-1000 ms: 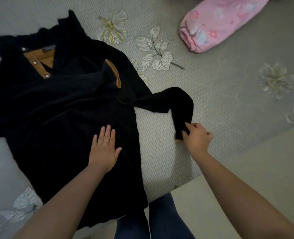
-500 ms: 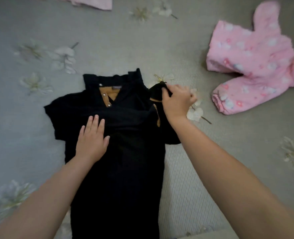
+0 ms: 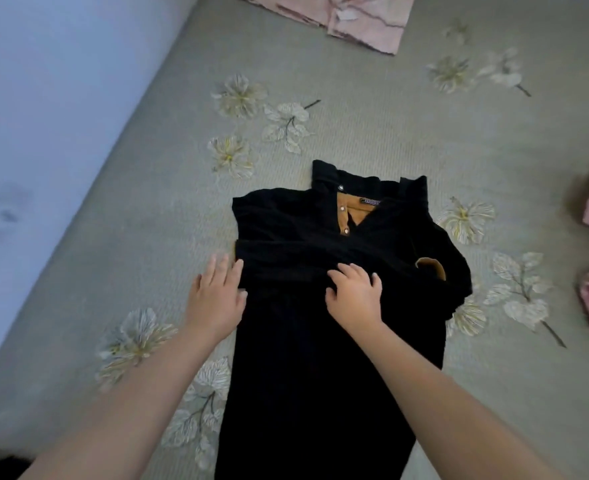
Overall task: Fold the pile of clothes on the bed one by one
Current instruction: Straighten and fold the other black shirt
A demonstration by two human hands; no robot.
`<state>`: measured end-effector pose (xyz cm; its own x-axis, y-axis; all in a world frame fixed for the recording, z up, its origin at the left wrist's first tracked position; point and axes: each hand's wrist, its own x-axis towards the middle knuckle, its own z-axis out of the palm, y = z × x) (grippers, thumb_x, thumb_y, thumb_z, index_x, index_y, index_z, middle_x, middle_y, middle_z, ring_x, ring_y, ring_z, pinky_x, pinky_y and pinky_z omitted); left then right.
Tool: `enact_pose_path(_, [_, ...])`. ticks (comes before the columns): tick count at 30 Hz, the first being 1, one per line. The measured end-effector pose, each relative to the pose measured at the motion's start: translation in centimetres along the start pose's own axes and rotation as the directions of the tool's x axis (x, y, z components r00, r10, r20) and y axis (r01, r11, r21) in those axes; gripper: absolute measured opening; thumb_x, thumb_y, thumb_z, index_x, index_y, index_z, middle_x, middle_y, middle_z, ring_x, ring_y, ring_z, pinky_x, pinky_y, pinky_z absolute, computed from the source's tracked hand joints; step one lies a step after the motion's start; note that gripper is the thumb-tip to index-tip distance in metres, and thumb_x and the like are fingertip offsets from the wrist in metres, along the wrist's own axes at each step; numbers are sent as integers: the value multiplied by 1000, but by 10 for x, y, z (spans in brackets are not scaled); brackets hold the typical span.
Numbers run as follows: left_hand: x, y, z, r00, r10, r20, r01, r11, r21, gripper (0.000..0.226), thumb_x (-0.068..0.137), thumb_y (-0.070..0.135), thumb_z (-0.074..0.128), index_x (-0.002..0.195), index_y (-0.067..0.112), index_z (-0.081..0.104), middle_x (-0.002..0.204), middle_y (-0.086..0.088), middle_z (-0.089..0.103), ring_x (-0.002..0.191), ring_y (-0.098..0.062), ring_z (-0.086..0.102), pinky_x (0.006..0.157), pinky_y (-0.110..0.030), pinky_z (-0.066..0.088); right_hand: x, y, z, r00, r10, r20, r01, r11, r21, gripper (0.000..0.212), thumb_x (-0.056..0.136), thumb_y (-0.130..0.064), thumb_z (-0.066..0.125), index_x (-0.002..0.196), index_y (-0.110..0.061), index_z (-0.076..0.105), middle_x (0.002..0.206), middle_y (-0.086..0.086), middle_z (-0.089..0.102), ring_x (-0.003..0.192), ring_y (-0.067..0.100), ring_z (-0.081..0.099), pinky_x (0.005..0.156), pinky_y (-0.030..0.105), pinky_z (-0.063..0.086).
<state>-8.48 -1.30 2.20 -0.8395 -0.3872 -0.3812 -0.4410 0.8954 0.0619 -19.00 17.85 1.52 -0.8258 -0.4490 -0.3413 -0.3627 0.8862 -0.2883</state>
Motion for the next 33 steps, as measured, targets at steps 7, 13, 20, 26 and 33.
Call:
enact_pose_path(7, [45, 29, 28, 990, -123, 68, 134, 974, -185, 61, 96, 40, 35, 147, 17, 10, 153, -12, 14, 139, -29, 17, 107, -38, 28, 2, 76, 10, 992, 119, 47, -95, 928, -361, 38, 91, -37, 47, 128, -28, 47, 127, -3, 48, 123, 20, 36, 104, 39, 19])
enact_pose_path(13, [73, 18, 37, 984, -87, -154, 53, 975, -216, 35, 93, 16, 47, 124, 2, 53, 137, -26, 39, 127, -39, 35, 102, -49, 33, 9, 102, 1, 903, -143, -405, 97, 986, -133, 21, 60, -7, 79, 80, -9, 73, 78, 5, 69, 75, 27, 66, 69, 44, 48])
enact_pose_path(20, [112, 20, 32, 981, 91, -171, -117, 982, -149, 34, 92, 10, 46, 124, 1, 52, 120, -20, 58, 120, -35, 47, 99, -44, 33, 20, 178, -51, 907, 388, 163, -401, 914, 59, 30, 86, -11, 51, 113, -14, 64, 102, 8, 65, 102, 26, 56, 97, 43, 38])
enact_pose_path(26, [129, 26, 19, 969, 127, -211, -160, 976, -147, 21, 89, 3, 47, 97, -8, 63, 88, -25, 61, 85, -39, 54, 68, -40, 37, 34, 198, -79, 940, 285, 185, -316, 934, 169, 19, 86, 1, 52, 95, -4, 68, 86, 10, 62, 80, 24, 54, 69, 30, 39])
enact_pose_path(33, [147, 31, -3, 968, 3, -250, -21, 997, -68, 13, 88, 1, 41, 90, -6, 52, 70, -20, 49, 70, -36, 47, 60, -39, 26, 94, 195, -106, 935, 333, 124, -313, 937, -153, 26, 89, -12, 37, 70, -6, 55, 71, 6, 50, 80, 24, 48, 86, 35, 32])
